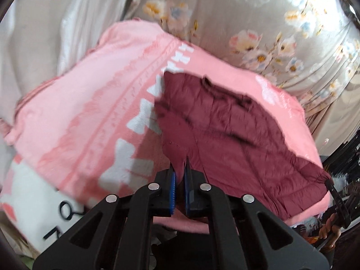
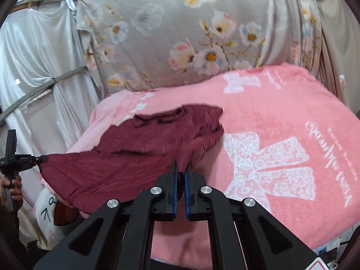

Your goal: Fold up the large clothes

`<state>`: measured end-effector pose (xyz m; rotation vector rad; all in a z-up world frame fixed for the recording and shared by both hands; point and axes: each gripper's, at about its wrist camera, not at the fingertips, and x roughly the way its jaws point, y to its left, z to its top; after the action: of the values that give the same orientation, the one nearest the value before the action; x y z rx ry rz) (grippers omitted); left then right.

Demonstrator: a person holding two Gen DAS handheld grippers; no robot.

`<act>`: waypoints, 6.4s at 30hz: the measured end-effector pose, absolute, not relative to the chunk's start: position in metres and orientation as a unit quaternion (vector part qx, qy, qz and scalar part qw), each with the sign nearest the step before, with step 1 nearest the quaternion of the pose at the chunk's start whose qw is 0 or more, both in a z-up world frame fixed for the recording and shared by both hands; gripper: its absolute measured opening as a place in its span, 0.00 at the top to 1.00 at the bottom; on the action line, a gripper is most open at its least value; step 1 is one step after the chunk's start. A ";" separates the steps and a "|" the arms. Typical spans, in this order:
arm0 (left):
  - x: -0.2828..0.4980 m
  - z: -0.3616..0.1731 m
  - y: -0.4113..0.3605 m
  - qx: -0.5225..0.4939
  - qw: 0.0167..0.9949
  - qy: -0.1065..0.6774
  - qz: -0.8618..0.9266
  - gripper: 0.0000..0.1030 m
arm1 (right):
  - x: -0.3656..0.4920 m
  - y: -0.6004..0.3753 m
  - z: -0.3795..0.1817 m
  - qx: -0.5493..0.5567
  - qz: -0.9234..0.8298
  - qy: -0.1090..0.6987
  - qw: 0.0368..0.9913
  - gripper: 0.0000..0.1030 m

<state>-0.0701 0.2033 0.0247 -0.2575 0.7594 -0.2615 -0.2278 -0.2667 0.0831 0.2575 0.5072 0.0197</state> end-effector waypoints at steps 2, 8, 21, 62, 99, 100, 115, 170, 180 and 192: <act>-0.087 0.047 0.210 -0.129 0.923 0.342 -0.123 0.96 | -0.241 -0.266 0.103 0.132 0.011 0.227 0.965 0.96; -0.071 0.092 0.202 -0.114 0.946 0.285 -0.105 0.95 | -0.210 -0.283 0.143 0.182 -0.007 0.158 0.971 0.96; 0.158 0.053 0.139 -0.017 0.944 0.329 0.010 0.95 | 0.020 -0.329 0.098 0.224 -0.095 0.221 0.944 0.96; 0.207 -0.026 0.127 -0.031 0.950 0.312 -0.006 0.44 | 0.081 -0.332 0.012 0.206 -0.133 0.245 0.938 0.52; 0.285 -0.090 -0.023 0.063 0.922 0.375 -0.076 0.27 | 0.233 -0.194 -0.065 0.104 -0.003 0.398 0.912 1.00; 0.285 -0.091 -0.023 0.064 0.923 0.373 -0.074 0.27 | 0.233 -0.194 -0.065 0.104 -0.004 0.397 0.912 1.00; 0.287 -0.098 -0.032 0.089 0.924 0.368 -0.051 0.24 | 0.234 -0.194 -0.069 0.097 -0.007 0.398 0.912 1.00; 0.087 -0.077 0.132 -0.141 0.916 0.376 -0.020 0.14 | 0.051 -0.107 -0.053 0.078 0.001 0.377 0.923 0.70; 0.089 -0.116 0.183 -0.235 0.876 0.421 0.001 0.08 | 0.045 -0.089 -0.073 0.066 0.004 0.388 0.919 0.70; 0.103 -0.095 0.140 -0.241 0.875 0.417 -0.054 0.83 | 0.047 -0.088 -0.077 0.066 0.003 0.390 0.918 0.70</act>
<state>0.1027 0.1404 -0.0948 -0.5042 0.8707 -0.1136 0.0471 -0.0883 -0.0773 0.1348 0.8029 0.0065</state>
